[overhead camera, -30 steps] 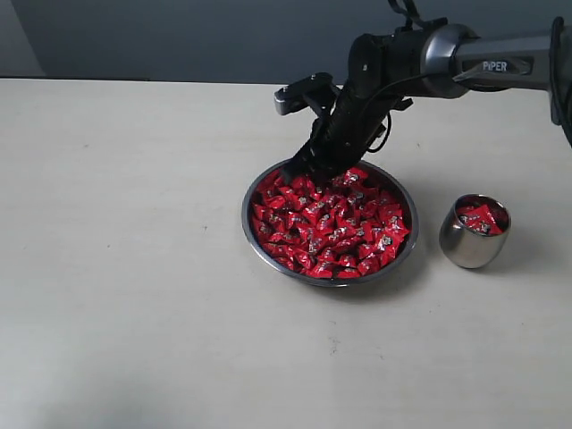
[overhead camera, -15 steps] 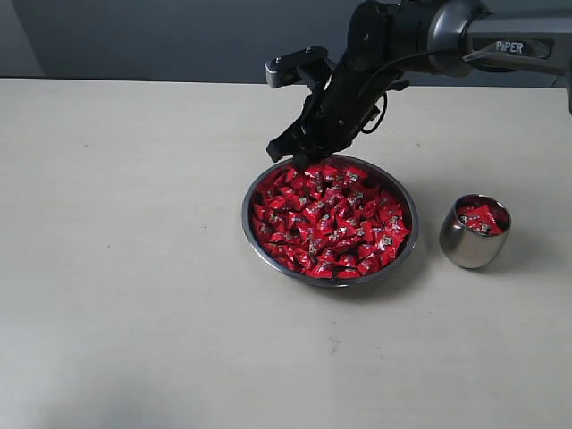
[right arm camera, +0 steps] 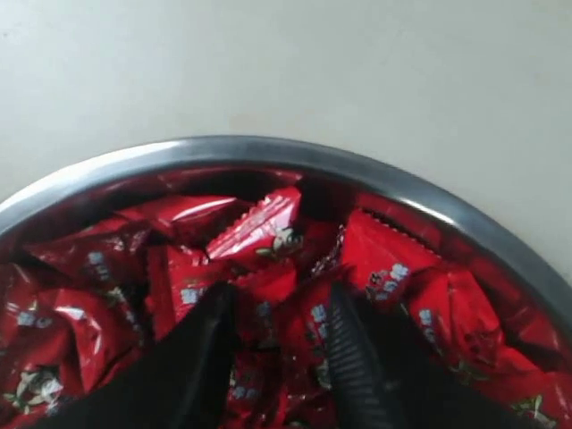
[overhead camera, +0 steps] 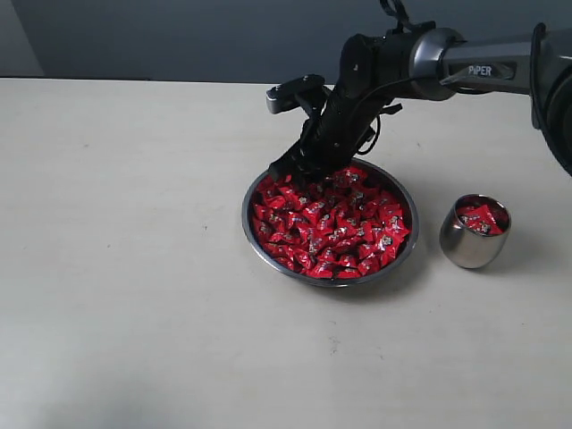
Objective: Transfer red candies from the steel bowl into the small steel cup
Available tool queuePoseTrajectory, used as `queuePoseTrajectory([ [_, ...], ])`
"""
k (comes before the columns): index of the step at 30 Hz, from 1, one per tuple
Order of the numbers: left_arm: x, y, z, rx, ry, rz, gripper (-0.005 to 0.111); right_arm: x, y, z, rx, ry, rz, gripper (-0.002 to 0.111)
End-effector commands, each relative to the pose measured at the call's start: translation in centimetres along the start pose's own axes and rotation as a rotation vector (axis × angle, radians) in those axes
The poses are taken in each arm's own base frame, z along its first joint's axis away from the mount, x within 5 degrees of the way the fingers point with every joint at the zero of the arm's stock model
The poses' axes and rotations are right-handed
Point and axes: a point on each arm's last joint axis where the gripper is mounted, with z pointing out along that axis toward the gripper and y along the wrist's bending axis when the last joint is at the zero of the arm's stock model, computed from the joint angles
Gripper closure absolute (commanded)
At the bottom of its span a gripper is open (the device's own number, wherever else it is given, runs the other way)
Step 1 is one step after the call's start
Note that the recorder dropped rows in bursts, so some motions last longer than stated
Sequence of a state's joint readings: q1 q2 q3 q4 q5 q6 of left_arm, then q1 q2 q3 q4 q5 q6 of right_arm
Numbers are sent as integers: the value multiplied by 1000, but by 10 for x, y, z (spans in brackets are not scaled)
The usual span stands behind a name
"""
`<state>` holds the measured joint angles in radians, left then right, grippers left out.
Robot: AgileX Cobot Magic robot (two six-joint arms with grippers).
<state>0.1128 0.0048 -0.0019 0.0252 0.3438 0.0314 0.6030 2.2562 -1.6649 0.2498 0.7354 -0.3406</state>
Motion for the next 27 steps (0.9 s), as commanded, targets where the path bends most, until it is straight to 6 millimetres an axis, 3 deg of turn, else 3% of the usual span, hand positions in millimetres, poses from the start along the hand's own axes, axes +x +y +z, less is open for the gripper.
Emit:
queuePoseTrajectory([
  [1,0,0,0,4,-13,1,106,-3,-2,0,12,-20,-4,73],
  [15,0,0,0,4,-13,1,106,-2,-6,1,58,-17,-27,74],
  [25,0,0,0,4,-13,1,106,-2,-8,1,72,-15,-39,83],
  [27,0,0,0,4,-13,1,106,-2,-9,1,75,-16,-42,93],
])
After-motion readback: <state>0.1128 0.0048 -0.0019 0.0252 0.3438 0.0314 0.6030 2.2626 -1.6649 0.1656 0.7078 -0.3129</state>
